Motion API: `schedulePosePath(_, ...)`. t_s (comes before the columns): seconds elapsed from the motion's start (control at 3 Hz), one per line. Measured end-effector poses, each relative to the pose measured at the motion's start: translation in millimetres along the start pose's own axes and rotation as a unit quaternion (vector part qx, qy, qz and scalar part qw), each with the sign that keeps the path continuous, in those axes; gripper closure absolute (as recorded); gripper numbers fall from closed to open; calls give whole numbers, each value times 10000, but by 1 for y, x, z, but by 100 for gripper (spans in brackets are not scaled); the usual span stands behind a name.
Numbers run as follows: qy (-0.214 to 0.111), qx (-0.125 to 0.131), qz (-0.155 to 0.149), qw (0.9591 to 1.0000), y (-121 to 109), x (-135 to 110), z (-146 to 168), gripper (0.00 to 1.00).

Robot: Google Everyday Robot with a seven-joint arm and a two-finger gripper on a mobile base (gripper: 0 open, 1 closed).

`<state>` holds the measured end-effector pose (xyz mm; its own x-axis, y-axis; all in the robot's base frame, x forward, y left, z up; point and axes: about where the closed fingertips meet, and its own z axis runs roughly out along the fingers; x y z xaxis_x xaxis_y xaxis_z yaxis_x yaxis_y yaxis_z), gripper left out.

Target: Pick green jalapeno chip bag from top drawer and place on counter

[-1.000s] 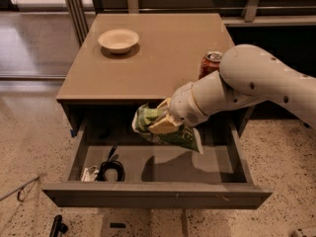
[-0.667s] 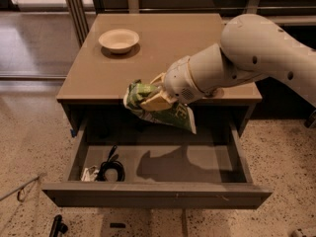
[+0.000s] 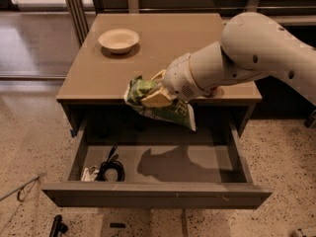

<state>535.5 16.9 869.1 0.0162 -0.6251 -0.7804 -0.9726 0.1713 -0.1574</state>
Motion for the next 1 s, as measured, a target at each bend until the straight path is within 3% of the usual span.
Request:
schedulePosePath(0.33, -81, 197, -117, 9997, -27, -9, 3, 100)
schedulePosePath(1.0, -443, 360, -240, 9981, -94, -28, 21, 100)
